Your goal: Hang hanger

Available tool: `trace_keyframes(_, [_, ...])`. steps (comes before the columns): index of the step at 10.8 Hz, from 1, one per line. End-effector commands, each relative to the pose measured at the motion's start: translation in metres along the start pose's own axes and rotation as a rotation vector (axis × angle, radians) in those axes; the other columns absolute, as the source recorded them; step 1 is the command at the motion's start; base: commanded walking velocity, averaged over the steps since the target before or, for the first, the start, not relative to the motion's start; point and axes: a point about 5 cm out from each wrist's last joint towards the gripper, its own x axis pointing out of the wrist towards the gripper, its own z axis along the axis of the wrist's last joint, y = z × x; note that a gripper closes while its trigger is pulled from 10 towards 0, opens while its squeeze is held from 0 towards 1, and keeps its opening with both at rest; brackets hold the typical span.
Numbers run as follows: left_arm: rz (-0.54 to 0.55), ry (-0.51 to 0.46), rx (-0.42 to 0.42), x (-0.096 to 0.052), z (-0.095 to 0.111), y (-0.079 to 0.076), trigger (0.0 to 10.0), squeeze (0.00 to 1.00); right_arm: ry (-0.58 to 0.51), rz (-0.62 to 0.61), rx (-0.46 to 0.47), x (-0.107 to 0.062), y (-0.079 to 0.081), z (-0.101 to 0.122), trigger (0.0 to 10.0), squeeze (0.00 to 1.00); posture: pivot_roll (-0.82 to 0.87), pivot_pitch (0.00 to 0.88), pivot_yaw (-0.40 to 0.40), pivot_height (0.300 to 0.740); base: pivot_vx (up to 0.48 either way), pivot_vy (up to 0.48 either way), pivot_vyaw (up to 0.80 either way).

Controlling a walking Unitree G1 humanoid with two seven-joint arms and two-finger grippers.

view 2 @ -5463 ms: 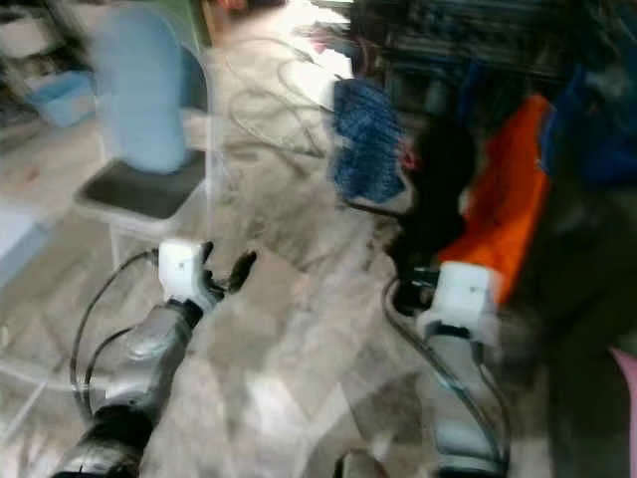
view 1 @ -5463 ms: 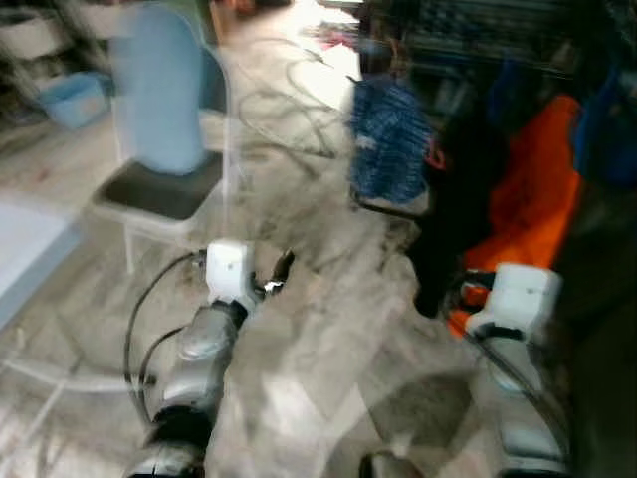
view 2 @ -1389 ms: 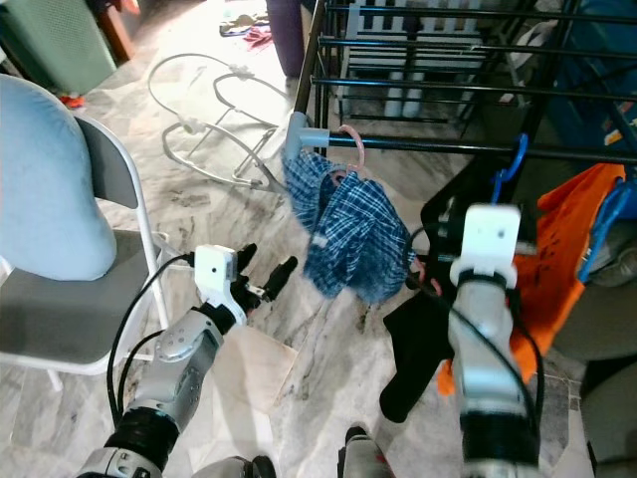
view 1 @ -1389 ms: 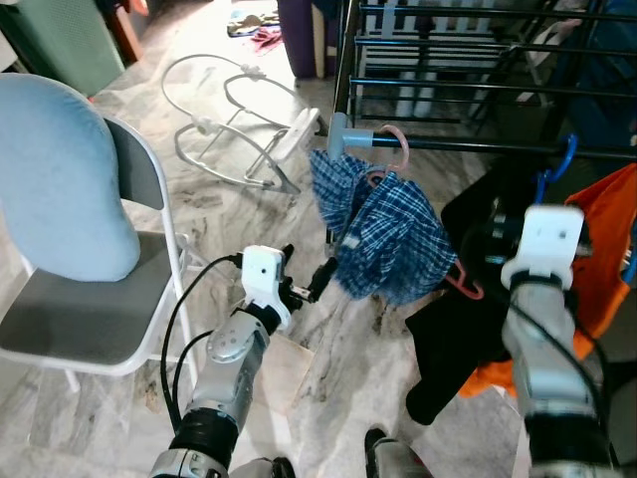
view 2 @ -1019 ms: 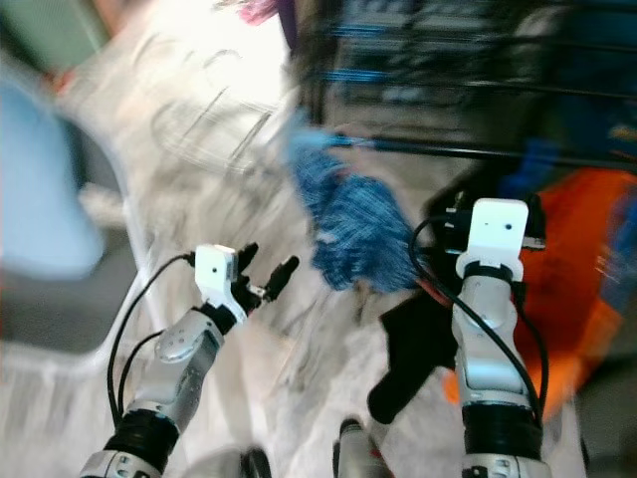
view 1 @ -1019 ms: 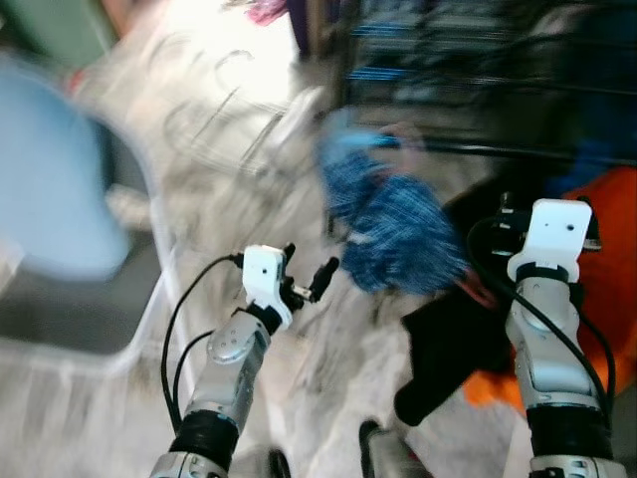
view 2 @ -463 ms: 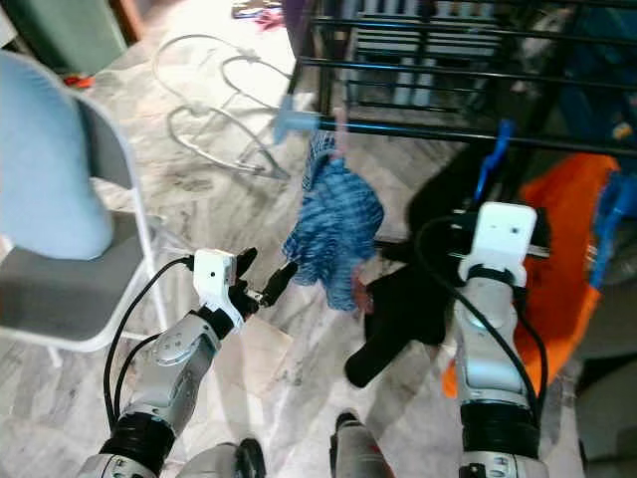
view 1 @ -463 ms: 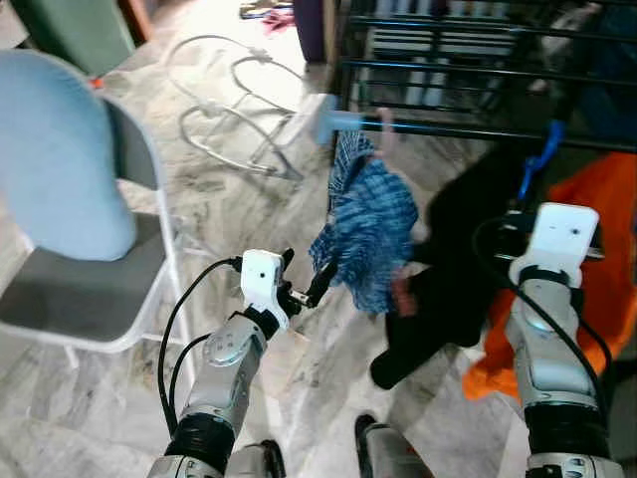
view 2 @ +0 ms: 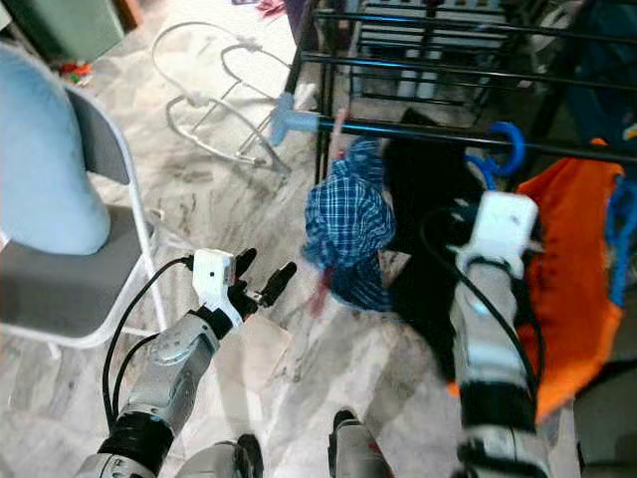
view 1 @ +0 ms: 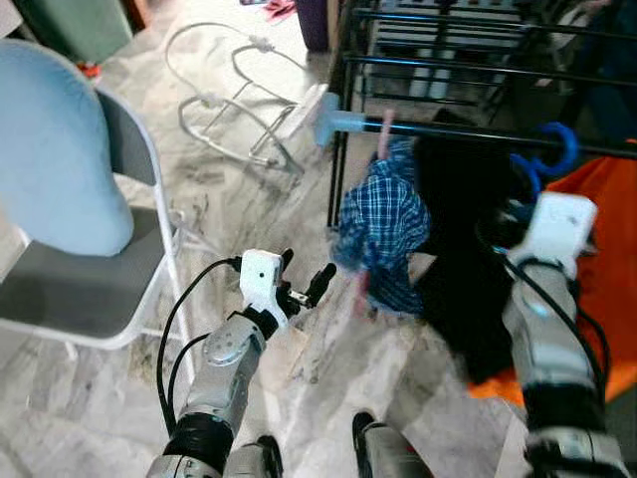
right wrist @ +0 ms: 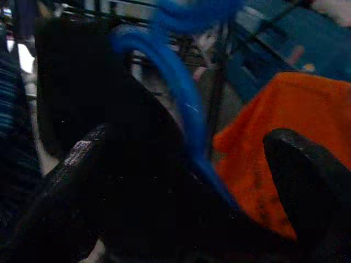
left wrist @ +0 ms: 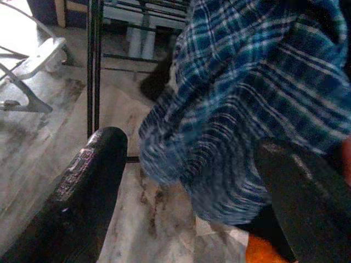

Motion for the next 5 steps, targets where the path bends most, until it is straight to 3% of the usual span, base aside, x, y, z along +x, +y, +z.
trace_keyframes(1, [-0.007, 0.025, 0.001, -0.004, -0.005, 0.000, 10.0, 0.00, 0.026, 0.018, 0.000, 0.002, -0.002, -0.004, 1.6, 0.00, -0.16, 0.230, 0.066, 0.740, 0.000, 0.000, 0.00])
trace_keyframes(2, [0.000, 0.029, 0.004, -0.005, -0.006, 0.001, 10.0, 0.00, 0.025, 0.052, -0.004, 0.006, -0.004, 0.000, 0.0, 0.00, -0.16, 0.232, 0.065, 0.740, 0.000, 0.000, 0.00])
trace_keyframes(5, [0.012, 0.039, 0.005, -0.008, -0.009, 0.002, 10.0, 0.00, 0.051, 0.096, -0.026, 0.018, -0.027, 0.003, 0.0, 0.00, -0.16, 0.232, 0.057, 0.740, 0.000, 0.000, 0.00])
